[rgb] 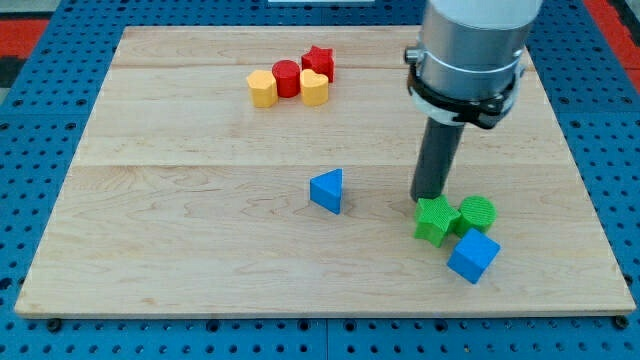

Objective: Push the blue triangle diagnol top to the green star

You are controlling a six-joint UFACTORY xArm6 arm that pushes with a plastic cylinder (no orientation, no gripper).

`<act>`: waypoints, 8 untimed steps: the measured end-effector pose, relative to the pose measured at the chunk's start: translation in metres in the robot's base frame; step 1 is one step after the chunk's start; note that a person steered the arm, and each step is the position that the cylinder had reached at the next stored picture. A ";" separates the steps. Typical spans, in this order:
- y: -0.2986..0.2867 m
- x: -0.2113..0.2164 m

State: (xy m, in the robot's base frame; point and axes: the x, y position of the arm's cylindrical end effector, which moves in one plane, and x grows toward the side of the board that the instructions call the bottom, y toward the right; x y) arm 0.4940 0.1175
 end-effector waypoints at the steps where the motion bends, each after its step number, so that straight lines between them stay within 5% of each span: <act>1: 0.005 0.006; 3: -0.017 -0.036; 6: -0.151 -0.023; 8: -0.112 0.001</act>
State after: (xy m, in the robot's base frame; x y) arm 0.4946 0.0052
